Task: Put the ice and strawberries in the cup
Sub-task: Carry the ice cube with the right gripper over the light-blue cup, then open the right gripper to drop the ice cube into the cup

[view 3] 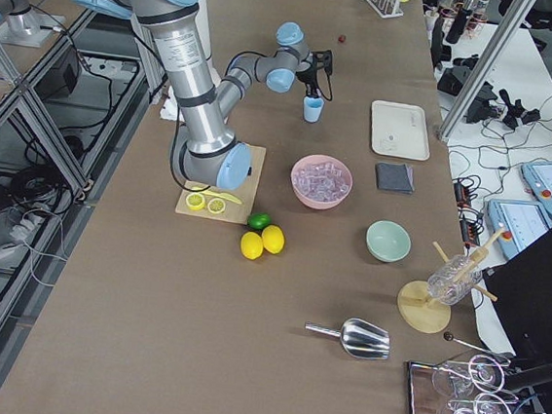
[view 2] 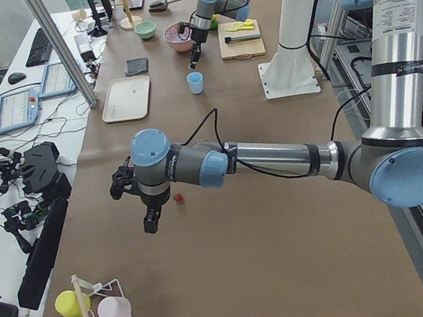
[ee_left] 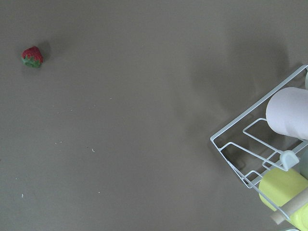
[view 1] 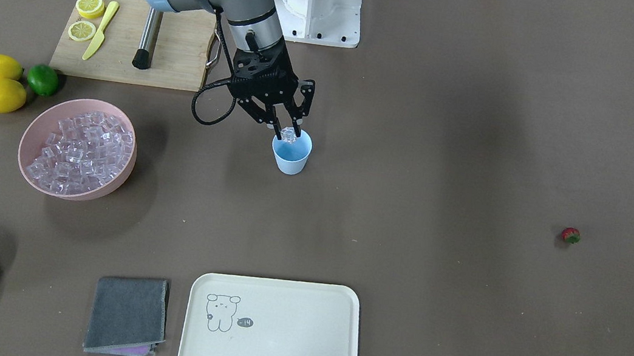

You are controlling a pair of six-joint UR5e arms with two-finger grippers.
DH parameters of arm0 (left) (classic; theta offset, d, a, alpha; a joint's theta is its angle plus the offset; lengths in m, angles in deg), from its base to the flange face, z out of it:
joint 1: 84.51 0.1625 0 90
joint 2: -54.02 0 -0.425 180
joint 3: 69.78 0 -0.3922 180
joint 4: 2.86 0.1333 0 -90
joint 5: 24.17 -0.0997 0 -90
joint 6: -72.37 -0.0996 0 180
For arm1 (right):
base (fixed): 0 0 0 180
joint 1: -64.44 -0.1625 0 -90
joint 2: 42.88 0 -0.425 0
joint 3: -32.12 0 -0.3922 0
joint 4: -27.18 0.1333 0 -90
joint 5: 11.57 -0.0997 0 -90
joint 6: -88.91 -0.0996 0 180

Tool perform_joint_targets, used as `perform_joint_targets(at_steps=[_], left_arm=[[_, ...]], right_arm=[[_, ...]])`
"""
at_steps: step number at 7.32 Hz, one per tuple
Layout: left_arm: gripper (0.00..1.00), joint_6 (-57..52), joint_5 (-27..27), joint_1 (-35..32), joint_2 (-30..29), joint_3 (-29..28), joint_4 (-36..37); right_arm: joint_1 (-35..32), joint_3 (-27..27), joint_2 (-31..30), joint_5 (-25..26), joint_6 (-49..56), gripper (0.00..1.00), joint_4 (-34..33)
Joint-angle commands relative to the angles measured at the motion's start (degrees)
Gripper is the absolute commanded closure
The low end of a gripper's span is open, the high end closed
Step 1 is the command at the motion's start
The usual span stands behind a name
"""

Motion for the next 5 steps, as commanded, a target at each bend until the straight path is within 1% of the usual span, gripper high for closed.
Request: perform_joint_targets(at_steps=[1,3,5], left_arm=[[0.02,-0.2,0.0,0.0,-0.6,-1.3,-0.1],[0.02,-0.1,0.0,0.0,-1.3,-1.8,-0.1],[0.02,-0.2,0.0,0.0,-1.6,-2.0,-0.1]], right_arm=[[1.2,-1.7,0.8,0.8,0.0,1.00,0.9],[1.1,-1.7,0.7,0.7,0.1,1.00,0.9],[1.0,-1.6,0.7,0.7,-1.0,0.52,1.0]])
